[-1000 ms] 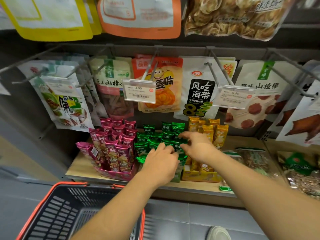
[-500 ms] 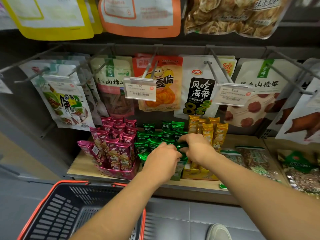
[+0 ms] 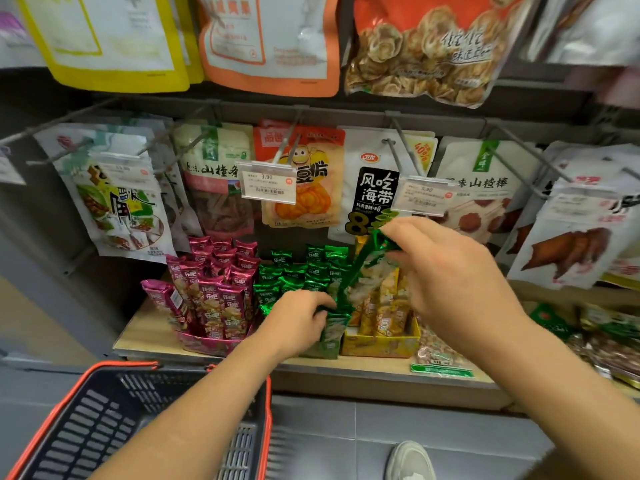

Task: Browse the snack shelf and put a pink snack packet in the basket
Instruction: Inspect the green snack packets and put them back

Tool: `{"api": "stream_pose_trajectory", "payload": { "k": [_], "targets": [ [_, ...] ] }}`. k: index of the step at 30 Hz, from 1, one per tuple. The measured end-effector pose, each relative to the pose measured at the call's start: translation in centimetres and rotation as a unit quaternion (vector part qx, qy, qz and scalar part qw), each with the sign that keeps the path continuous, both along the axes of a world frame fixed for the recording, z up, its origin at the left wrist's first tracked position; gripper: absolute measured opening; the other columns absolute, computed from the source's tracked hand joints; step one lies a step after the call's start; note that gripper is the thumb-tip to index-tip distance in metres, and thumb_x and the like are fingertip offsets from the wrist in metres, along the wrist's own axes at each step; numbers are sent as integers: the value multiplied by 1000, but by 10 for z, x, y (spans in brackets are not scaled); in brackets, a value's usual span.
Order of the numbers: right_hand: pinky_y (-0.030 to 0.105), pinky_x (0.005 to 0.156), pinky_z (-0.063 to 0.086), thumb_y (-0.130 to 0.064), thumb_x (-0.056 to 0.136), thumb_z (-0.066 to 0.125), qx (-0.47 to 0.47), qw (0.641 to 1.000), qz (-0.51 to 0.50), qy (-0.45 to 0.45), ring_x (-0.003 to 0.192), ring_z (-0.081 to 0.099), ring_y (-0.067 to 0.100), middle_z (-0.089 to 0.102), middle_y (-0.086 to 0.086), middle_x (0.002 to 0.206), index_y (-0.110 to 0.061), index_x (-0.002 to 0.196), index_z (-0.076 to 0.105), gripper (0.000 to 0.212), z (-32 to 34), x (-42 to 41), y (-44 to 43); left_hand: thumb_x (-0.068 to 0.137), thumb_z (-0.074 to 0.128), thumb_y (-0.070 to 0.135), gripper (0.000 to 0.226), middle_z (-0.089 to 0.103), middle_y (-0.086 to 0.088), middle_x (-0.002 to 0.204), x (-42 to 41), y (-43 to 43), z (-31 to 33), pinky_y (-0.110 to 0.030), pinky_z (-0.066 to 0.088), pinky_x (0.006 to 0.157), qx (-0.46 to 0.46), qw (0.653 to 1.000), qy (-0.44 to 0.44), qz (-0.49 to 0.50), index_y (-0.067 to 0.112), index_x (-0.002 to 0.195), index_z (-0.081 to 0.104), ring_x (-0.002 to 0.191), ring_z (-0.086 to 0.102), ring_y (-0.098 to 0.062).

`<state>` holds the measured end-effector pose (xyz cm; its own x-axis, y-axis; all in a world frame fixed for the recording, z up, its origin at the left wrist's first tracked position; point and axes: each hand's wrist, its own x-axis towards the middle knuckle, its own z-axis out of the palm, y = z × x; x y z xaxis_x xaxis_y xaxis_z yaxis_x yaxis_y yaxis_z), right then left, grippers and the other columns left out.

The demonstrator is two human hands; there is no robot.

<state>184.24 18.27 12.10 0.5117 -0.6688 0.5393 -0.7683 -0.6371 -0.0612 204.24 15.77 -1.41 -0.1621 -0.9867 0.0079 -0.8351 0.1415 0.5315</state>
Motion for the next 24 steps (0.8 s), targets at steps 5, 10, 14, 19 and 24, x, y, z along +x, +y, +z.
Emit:
{"api": "stream_pose_trajectory", "payload": {
  "k": [5,10,14,19,24],
  "targets": [
    [24,90,47,14,87,52,15,982,44,-182,101,58,18,65,9,107,-1,112,64,32,-10,-21,22,92,57,6,28,72,7,95,-2,9,30,-24,54,79,29,962,256,86,28,83,71,86,66,-13],
    [18,85,47,7,89,58,201,930,50,-303,95,60,6,64,0,103,-11,106,67,26,-23,-15,16,91,58,35,25,73,0,108,-12,36,63,-26,55,80,179,884,426,-66,26,113,68,100,67,-15],
    [34,81,56,0,91,60,322,855,31,-405,88,68,16,70,3,101,-14,107,68,22,-28,-9,13,87,64,35,43,70,-7,115,-16,51,75,-37,55,85,189,851,483,-79,18,126,61,100,66,-19],
    [28,72,55,-36,80,68,468,725,55,-503,97,68,10,66,-1,118,-29,130,52,53,-34,8,20,78,77,12,57,68,-14,110,-17,59,84,-29,56,67,151,839,517,-75,27,128,55,90,71,-21],
    [42,82,56,-67,77,59,607,700,118,-357,94,70,22,69,2,114,-37,134,45,66,-41,21,30,73,77,11,76,70,-8,110,-6,58,88,-32,57,65,73,803,590,-40,43,135,45,96,69,-25]
  ]
}}
